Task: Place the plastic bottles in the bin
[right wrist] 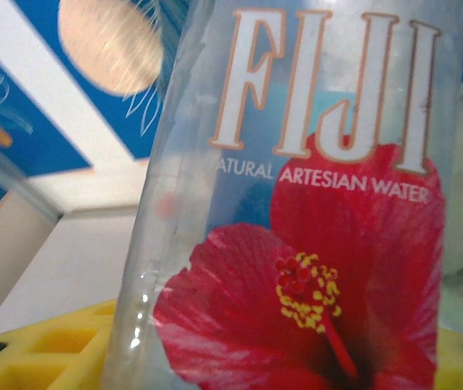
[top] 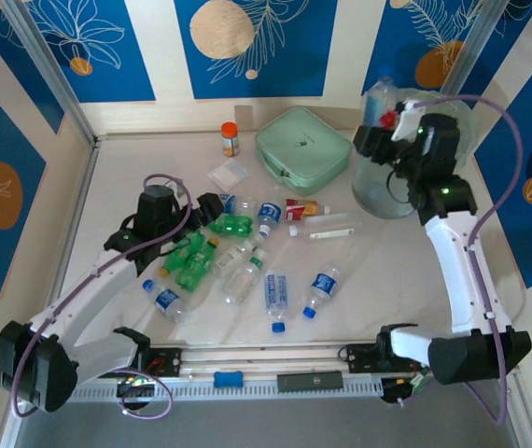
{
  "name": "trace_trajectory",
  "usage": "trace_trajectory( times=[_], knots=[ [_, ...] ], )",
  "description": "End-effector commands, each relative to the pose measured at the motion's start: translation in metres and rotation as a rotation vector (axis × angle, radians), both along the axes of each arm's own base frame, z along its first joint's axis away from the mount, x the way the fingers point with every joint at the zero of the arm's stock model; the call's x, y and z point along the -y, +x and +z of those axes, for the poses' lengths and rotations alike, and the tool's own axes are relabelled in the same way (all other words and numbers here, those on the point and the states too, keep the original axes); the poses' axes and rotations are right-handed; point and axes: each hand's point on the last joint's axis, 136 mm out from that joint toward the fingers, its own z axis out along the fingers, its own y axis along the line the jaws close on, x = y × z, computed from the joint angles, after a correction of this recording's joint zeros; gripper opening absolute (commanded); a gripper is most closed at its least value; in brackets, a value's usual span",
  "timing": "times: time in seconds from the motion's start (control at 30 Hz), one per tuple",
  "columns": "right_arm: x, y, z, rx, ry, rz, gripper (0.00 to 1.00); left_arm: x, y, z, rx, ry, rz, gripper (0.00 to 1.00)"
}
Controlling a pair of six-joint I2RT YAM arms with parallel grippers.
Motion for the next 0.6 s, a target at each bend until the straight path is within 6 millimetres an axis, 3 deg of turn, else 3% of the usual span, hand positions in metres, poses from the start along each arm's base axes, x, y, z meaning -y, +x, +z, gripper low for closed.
trace_trajectory(
  times=[0.0,0.27,0.57],
  knots=[
    [0.028,0.006,-0.003,-0.078,0.031,-0.075,0.50,0.025,-0.003,0.010,0.038,-0.056,-0.091,0.99],
    [0.082,0.027,-0.004,-0.122,0.086,-0.224,0.50,0.046,-0.013,0.005,0.061,0.099,-0.179,0.99],
    [0.105,0.067,-0.052,-0.322,0.158,-0.255,0.50,0.055,-0.021,0.003,0.090,0.213,-0.222,0.99]
  ],
)
